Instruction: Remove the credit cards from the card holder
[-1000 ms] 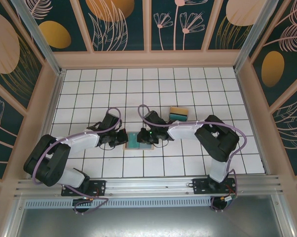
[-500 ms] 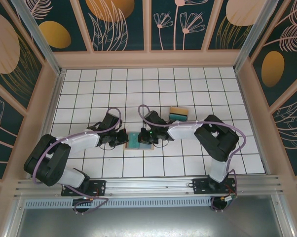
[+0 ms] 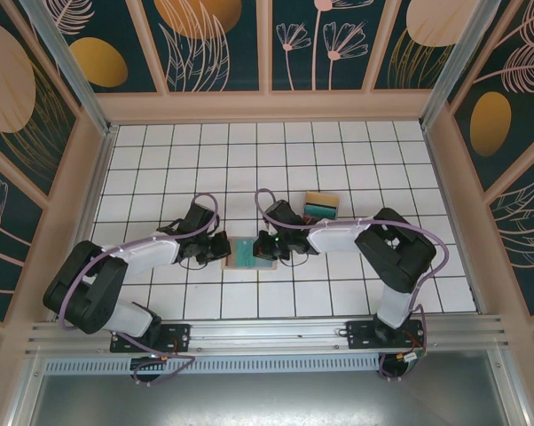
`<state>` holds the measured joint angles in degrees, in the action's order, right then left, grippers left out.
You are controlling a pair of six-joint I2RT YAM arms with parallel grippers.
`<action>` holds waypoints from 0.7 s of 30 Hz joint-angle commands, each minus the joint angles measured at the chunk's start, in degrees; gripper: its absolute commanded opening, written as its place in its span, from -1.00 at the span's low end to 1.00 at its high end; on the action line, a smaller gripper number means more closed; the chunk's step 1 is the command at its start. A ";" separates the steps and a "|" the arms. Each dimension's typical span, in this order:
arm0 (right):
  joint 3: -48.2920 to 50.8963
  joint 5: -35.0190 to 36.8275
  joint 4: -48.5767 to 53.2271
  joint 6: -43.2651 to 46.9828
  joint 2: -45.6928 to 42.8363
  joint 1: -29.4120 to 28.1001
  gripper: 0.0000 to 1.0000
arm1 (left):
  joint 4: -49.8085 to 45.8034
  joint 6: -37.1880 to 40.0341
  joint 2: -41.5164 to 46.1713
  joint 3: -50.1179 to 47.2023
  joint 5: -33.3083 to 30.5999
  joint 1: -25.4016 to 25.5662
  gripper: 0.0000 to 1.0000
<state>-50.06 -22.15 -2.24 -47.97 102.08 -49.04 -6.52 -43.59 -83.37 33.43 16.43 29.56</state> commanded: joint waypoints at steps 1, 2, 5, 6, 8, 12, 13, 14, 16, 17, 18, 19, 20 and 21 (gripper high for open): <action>1.55 1.32 1.27 0.03 -1.99 0.50 -1.00 | -4.73 -0.35 -2.24 -0.73 -3.15 0.15 -1.00; 1.71 1.32 1.28 0.03 -2.18 0.52 -1.00 | -4.64 -0.35 -2.23 -0.73 -3.13 0.08 -1.00; 2.05 1.48 1.32 -0.03 -2.35 0.48 -1.00 | -4.64 -0.35 -2.16 -0.81 -3.02 0.10 -1.00; 2.14 1.50 1.20 -0.10 -2.38 0.51 -1.00 | -4.64 -0.36 -2.18 -0.76 -3.02 0.14 -1.00; 2.11 1.28 0.32 -0.16 -2.25 0.59 -1.00 | -4.55 -0.31 -2.10 -0.86 -2.81 0.07 -1.00; 1.25 -1.02 -2.91 -0.52 -1.23 0.39 -0.65 | -4.20 -0.20 -1.88 -0.82 -2.21 0.12 -1.00; 1.01 -1.29 -3.39 -0.69 -0.97 0.31 -0.62 | -4.04 -0.23 -1.84 -0.83 -2.05 0.15 -1.00; 0.69 -1.55 -3.83 -0.83 -0.53 0.32 -0.61 | -4.00 -0.18 -1.79 -0.89 -1.93 0.15 -1.00; 0.17 -1.84 -4.34 -1.01 0.40 0.30 -0.60 | -3.94 -0.18 -1.86 -0.95 -1.88 0.15 -1.00; 0.06 -1.84 -4.31 -1.15 0.73 0.34 -0.60 | -3.93 -0.18 -1.71 -0.95 -1.83 0.15 -1.00; 0.05 -1.93 -4.63 -1.28 1.13 0.28 -0.60 | -3.94 -0.22 -1.64 -1.00 -1.75 0.10 -1.00; 0.21 -2.02 -5.00 -1.35 1.26 0.34 -0.60 | -3.94 -0.18 -1.62 -1.00 -1.75 0.14 -1.00; 0.23 -2.17 -5.31 -1.51 1.61 0.31 -0.61 | -3.97 -0.18 -1.67 -1.00 -1.76 0.15 -1.00; 0.23 -2.28 -5.54 -1.65 1.75 0.34 -0.64 | -3.98 -0.20 -1.62 -1.00 -1.73 0.14 -1.00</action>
<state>-49.01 -23.27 -5.74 -48.71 102.41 -48.73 -6.50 -43.59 -83.35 33.43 16.51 29.56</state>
